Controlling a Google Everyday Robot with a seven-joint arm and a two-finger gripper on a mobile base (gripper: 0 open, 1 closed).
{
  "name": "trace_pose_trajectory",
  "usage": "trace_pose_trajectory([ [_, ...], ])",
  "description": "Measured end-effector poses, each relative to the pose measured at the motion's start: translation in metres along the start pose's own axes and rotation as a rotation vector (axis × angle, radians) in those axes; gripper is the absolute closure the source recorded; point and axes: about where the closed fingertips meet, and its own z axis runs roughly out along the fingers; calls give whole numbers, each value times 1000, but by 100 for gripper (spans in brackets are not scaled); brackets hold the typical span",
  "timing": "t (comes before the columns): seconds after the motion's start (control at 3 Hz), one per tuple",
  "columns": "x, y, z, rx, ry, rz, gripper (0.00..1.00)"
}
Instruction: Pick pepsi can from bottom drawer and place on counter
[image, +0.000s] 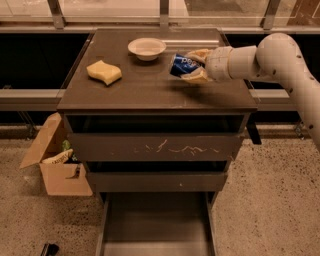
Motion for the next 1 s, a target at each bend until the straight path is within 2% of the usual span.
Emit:
trace_pose_trajectory([
  [0.67, 12, -12, -6, 41, -1, 23, 5],
  [1.0, 16, -19, -16, 71, -2, 23, 0],
])
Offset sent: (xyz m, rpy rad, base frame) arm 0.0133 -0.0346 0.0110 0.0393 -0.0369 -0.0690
